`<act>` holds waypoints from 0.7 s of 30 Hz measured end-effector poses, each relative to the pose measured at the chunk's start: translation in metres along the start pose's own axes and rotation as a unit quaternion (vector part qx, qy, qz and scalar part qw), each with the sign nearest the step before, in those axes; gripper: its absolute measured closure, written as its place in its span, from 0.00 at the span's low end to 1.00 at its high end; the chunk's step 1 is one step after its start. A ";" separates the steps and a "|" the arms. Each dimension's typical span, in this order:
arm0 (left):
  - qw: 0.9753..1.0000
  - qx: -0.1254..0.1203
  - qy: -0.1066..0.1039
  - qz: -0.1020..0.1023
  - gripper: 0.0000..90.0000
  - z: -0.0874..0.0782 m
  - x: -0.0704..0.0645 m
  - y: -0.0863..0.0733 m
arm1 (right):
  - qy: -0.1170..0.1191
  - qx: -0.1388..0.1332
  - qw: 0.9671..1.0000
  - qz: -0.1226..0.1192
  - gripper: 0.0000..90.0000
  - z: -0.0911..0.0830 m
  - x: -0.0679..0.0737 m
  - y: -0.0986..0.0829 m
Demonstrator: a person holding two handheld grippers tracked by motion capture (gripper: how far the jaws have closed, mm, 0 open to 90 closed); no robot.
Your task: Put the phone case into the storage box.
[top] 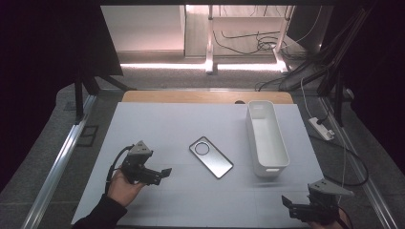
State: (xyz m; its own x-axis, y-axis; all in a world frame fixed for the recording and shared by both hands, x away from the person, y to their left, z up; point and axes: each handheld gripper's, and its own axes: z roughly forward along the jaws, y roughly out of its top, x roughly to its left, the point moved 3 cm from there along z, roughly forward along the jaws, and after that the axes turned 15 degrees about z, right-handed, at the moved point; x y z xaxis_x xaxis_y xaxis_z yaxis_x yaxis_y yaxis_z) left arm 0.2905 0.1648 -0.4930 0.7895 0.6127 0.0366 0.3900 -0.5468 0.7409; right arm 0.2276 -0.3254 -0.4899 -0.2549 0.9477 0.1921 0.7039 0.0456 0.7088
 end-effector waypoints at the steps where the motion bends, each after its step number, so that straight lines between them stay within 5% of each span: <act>1: 1.000 0.002 -0.001 0.002 0.00 0.001 0.000 0.002 | 0.000 0.000 1.000 0.000 0.00 0.000 0.000 0.000; 21: 0.999 0.006 -0.030 0.020 0.00 0.029 0.002 0.030 | 0.001 0.002 1.000 -0.001 0.00 0.000 0.000 0.000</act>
State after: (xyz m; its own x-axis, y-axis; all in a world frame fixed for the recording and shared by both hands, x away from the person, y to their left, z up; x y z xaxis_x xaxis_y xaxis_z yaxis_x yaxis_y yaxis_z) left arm 0.3171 0.1335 -0.4901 0.8312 0.5553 0.0257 0.3627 -0.5767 0.7320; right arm 0.2278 -0.3253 -0.4902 -0.2572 0.9469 0.1927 0.7063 0.0482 0.7062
